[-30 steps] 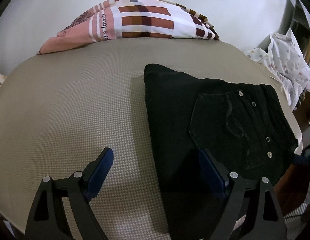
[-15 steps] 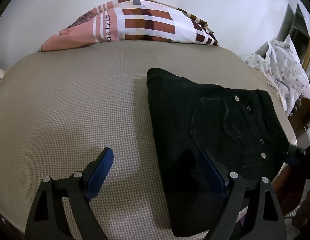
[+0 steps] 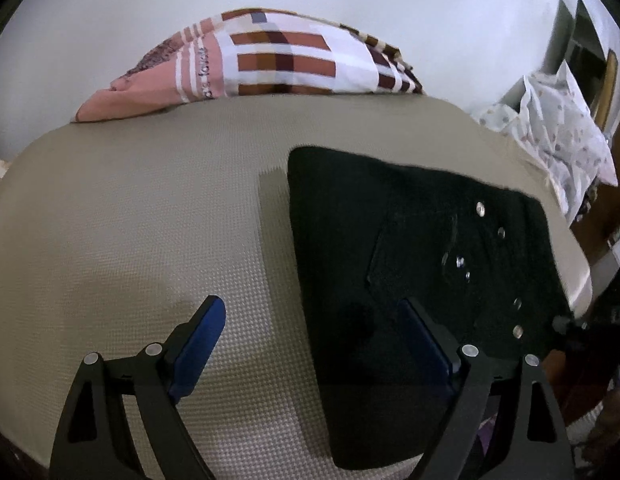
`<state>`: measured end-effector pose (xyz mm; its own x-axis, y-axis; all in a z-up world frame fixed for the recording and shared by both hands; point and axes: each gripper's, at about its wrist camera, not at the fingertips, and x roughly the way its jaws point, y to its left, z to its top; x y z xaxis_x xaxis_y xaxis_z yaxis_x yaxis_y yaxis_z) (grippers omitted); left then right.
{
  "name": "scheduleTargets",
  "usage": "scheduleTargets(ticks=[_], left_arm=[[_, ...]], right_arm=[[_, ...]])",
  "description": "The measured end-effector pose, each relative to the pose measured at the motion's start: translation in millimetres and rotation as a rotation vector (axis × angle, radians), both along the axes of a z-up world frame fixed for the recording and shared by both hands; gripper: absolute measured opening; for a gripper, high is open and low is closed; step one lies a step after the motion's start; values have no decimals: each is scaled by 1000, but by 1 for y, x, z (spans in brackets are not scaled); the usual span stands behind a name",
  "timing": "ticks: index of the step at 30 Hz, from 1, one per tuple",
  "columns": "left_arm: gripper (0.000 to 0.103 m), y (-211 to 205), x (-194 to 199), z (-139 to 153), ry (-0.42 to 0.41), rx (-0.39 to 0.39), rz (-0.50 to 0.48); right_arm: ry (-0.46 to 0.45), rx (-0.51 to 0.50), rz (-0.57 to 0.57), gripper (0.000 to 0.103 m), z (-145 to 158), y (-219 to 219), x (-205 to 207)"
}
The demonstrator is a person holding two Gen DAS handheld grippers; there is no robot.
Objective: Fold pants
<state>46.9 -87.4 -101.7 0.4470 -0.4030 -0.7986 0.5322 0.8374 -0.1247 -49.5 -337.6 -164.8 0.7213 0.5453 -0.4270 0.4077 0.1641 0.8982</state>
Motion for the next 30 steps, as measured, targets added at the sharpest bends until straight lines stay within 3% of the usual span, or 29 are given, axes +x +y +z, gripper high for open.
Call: scheduleTargets(ticks=[6,10,12,14,16,17,19,23,30], left_arm=[[88,-8,1,-12,33,15,-18],[88,-10,2,-16,46,23,-24],[88,-10,1,-15,44,18,-23],[88,-9,-1,-12,30,11,-22],[88,-7,-1,-8,21,4,-21],[88,-7,-2,-6,13,0,-18],[88,-5,0,-3,4,-7,-10],[88,1,9,-1,23,-22,13],[88,3,11,8,-42,24,37]], right_arm=[[-33,67,1,12,-4,-3,2],[-43,98,8,22,-1,-10,1],[-49,66,12,28,9,-17,-3],[-58,12,16,40,20,-24,-6],[-49,-90,19,72,33,-31,-10],[-31,-162,14,77,39,-34,-14],[-28,-261,12,78,50,-40,-13],[-15,-425,114,79,57,-43,11],[-34,-478,256,79,46,-35,59]])
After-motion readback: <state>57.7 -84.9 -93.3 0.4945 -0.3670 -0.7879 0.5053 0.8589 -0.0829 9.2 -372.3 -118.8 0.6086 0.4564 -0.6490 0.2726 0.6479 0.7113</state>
